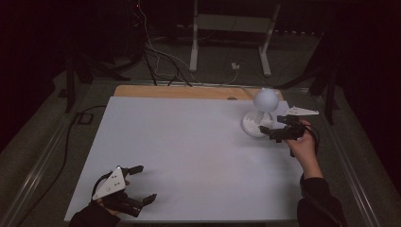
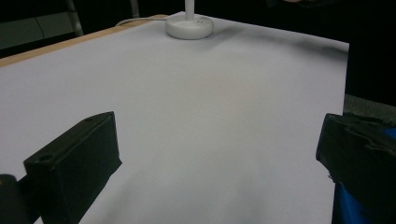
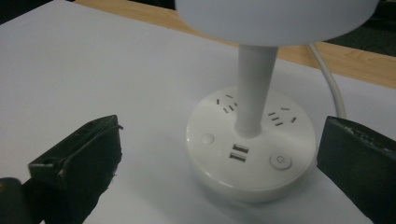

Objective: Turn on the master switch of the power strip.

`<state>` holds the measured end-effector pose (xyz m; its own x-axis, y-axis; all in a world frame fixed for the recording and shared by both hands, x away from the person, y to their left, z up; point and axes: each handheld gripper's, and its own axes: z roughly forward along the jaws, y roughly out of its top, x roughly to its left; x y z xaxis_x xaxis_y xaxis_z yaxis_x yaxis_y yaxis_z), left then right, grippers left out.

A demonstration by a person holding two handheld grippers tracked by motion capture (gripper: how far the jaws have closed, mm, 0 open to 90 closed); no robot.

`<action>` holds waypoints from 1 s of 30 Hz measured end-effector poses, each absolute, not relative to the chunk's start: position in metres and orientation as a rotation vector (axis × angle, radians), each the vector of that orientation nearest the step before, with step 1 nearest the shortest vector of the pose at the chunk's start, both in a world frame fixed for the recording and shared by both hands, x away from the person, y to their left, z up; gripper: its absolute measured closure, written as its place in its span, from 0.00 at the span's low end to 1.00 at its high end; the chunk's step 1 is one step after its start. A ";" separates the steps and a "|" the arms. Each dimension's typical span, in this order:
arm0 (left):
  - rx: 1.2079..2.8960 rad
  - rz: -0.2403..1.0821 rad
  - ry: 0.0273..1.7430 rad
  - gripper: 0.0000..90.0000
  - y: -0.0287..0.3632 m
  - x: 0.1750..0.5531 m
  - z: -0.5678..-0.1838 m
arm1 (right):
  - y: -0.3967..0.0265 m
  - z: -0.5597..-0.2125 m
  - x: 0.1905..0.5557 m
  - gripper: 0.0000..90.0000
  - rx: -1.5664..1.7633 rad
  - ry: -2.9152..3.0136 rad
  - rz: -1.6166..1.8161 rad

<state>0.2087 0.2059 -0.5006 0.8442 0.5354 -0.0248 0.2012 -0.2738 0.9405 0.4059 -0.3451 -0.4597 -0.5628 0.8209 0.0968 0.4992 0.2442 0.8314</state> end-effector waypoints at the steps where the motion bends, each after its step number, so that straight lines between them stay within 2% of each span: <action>1: 1.851 0.356 0.555 0.00 0.206 0.209 -0.501 | -0.346 -0.461 0.407 0.00 1.225 2.165 1.239; 21: 1.860 0.356 0.557 0.00 0.205 0.209 -0.502 | -0.352 -0.481 0.427 0.00 1.300 2.121 1.080; 30: 1.861 0.357 0.558 0.00 0.205 0.209 -0.502 | -0.355 -0.484 0.431 0.00 1.398 1.999 1.170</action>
<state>0.2092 0.2048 -0.5018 0.8432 0.5371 -0.0225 0.2050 -0.2827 0.9370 0.4306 -0.3554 -0.4843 -0.3968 0.9108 0.1138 0.5453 0.1342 0.8274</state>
